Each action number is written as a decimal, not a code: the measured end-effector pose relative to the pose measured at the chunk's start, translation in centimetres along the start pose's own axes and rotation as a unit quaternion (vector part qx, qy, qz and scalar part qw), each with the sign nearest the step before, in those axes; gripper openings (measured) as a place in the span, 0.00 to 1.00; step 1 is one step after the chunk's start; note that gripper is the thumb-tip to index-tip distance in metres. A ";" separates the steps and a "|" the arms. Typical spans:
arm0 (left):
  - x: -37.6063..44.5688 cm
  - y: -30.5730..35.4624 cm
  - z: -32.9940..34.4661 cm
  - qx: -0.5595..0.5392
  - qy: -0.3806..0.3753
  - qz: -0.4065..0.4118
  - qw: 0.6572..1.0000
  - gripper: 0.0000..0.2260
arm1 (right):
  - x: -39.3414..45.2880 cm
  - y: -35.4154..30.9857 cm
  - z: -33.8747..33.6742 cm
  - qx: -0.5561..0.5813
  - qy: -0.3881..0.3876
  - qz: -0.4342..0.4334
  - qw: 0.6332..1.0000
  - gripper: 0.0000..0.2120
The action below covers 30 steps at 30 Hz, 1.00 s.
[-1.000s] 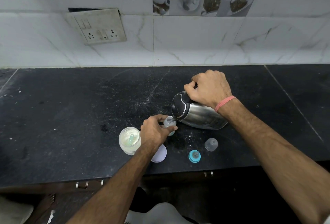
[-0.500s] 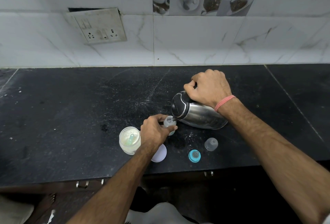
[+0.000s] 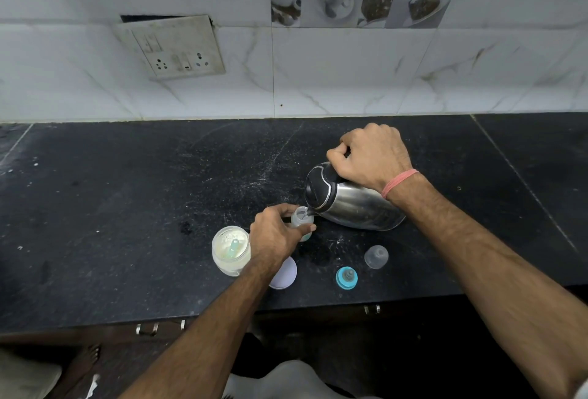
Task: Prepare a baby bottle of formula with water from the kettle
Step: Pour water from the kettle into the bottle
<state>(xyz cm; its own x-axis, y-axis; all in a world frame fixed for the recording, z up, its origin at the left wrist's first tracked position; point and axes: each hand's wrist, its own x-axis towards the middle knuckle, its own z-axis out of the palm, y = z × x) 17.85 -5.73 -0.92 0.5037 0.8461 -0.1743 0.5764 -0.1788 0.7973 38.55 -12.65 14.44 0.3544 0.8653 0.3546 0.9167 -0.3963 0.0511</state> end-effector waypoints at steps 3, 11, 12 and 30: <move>0.0 0.0 0.0 -0.001 0.000 0.001 1.000 0.22 | 0.0 0.0 0.0 0.000 -0.001 0.002 1.000 0.17; 0.0 0.0 0.0 -0.006 -0.003 -0.001 1.000 0.21 | 0.0 -0.1 -0.1 0.001 -0.001 0.004 1.000 0.18; 0.0 0.0 0.1 -0.007 -0.002 0.000 1.000 0.21 | 0.0 -0.1 -0.2 0.002 -0.002 0.005 1.000 0.18; 0.0 0.0 0.0 -0.004 -0.002 0.002 1.000 0.21 | 0.0 -0.1 -0.2 -0.003 -0.011 0.004 1.000 0.18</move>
<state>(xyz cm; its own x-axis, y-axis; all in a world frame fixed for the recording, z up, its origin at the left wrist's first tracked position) 17.84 -5.72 -0.92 0.5094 0.8428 -0.1735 0.5696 -0.1791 0.8022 38.47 -12.64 14.60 0.3653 0.8692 0.3334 0.9128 -0.4046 0.0548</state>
